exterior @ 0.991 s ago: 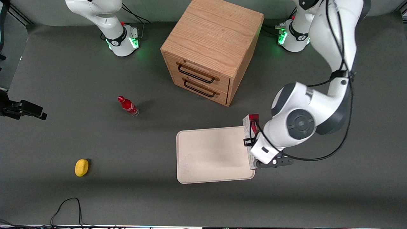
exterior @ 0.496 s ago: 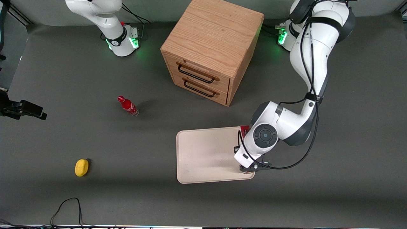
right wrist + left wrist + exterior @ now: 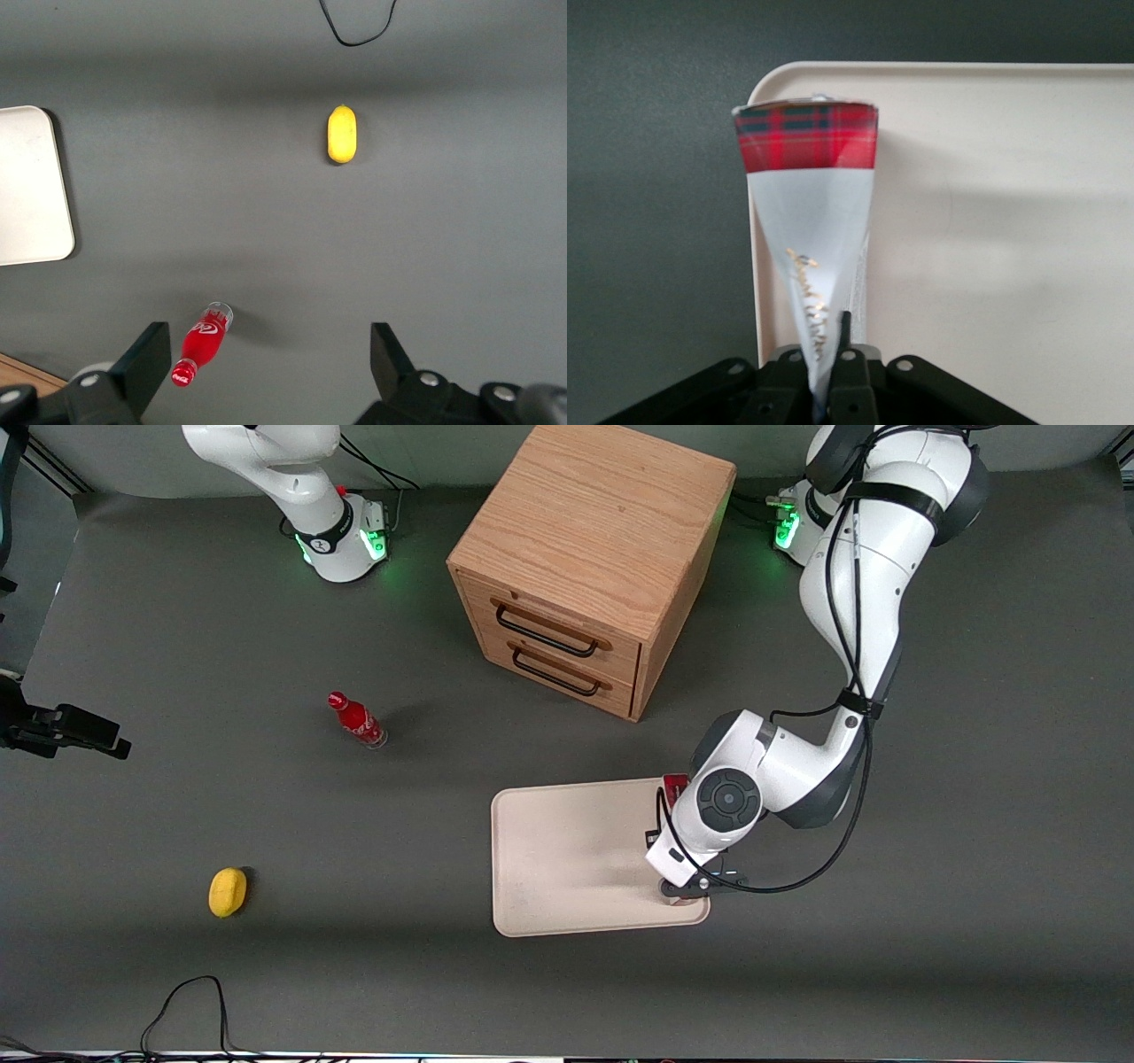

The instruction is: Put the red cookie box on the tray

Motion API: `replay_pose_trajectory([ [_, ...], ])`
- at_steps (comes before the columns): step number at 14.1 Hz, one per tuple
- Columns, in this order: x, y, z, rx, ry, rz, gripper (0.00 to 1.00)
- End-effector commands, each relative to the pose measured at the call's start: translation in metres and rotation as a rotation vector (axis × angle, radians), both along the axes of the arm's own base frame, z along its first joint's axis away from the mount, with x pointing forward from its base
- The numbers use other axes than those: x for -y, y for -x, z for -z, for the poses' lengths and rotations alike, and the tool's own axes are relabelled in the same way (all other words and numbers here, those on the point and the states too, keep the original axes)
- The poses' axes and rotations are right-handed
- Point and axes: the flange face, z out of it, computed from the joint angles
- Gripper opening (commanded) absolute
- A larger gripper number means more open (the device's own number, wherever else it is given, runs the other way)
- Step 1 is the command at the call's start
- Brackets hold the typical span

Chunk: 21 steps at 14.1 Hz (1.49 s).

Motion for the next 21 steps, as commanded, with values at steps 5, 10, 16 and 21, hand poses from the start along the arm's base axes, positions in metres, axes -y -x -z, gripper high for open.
replay_pose_trajectory([
  [5, 0.002, -0.001, -0.012, 0.047, -0.012, -0.012, 1.00],
  [10, -0.052, 0.002, -0.113, 0.119, -0.024, -0.017, 1.00],
  [16, -0.170, 0.038, -0.199, 0.111, -0.061, -0.120, 1.00],
  [21, -0.265, 0.101, -0.271, 0.077, -0.082, -0.141, 1.00],
])
